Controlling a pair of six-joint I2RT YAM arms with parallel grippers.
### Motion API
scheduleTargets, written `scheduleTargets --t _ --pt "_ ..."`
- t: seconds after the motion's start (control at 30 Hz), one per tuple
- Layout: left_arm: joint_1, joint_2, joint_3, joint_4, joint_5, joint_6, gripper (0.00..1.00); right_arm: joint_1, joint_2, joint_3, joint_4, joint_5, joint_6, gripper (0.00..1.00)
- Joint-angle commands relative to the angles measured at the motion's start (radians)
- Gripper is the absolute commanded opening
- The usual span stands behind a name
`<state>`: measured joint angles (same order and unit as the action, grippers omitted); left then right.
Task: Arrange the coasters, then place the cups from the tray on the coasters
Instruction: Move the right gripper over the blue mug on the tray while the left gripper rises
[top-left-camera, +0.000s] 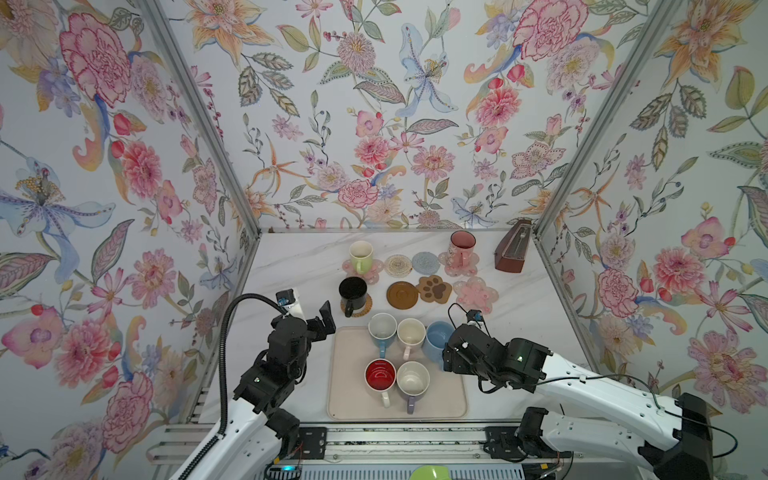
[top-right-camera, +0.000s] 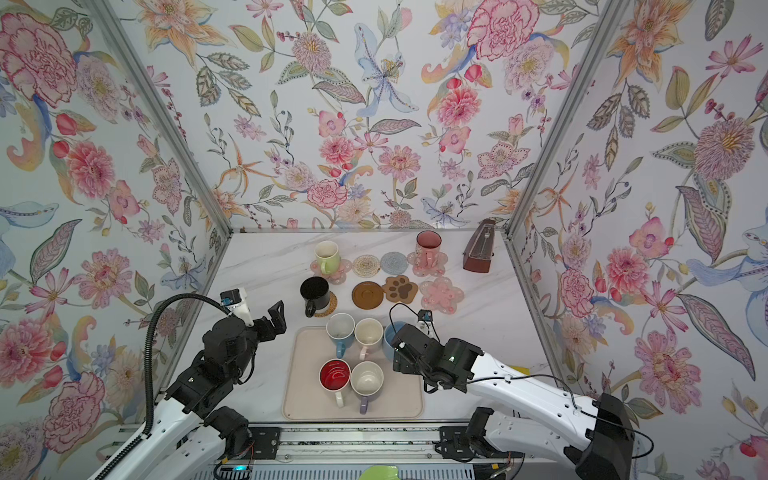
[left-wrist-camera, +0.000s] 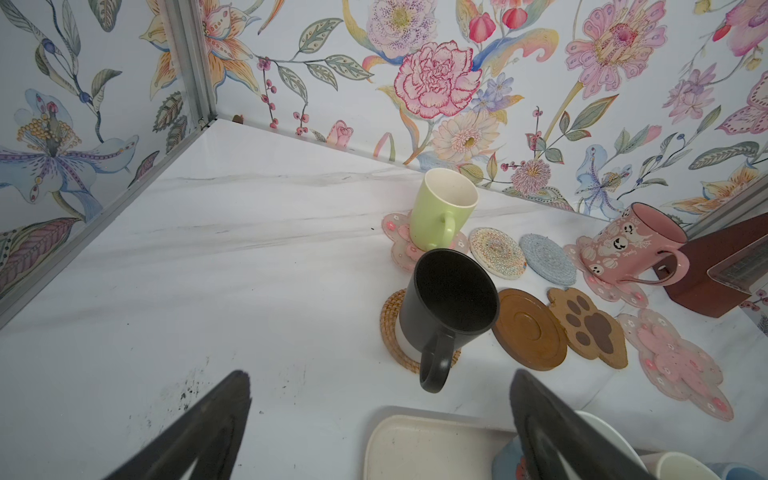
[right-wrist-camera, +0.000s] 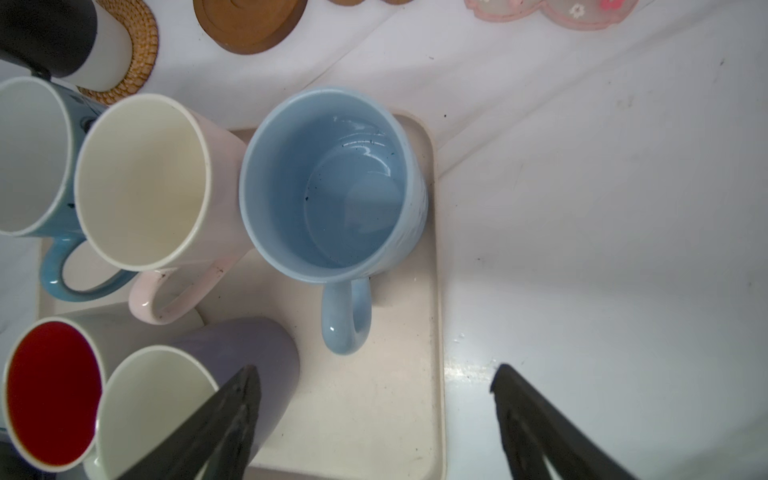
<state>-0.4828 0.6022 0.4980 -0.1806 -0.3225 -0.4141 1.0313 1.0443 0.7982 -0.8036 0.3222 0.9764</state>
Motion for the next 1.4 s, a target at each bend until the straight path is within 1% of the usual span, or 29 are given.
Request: scheduleTargets --t 0.0,0.17,0.37,0.57,0.7,1.1,1.37 --pt "0.009 0.004 -0.016 0.026 -0.015 -0.012 0.99 0.026 0.025 -0.023 -0.005 0.012 0.060 0.86" --pt "0.008 0.011 -0.017 0.032 -0.011 -0.017 0.99 0.032 0.074 -0.049 0.055 0.022 0.051 0.80" --pt "0.011 0.018 -0.016 0.036 -0.007 -0.021 0.99 0.030 0.126 -0.057 0.105 0.033 0.032 0.67" --pt "0.011 0.024 -0.018 0.036 -0.007 -0.022 0.99 0.019 0.129 -0.076 0.110 0.034 0.025 0.54" --pt "0.011 0.027 -0.017 0.039 -0.006 -0.025 0.99 0.004 0.123 -0.092 0.130 0.024 0.018 0.48" --pt "0.013 0.016 -0.016 0.030 -0.006 -0.029 0.99 -0.009 0.209 -0.085 0.210 0.002 -0.012 0.47" --pt "0.012 0.015 -0.016 0.026 -0.008 -0.028 0.99 -0.046 0.235 -0.094 0.233 0.010 -0.053 0.42"
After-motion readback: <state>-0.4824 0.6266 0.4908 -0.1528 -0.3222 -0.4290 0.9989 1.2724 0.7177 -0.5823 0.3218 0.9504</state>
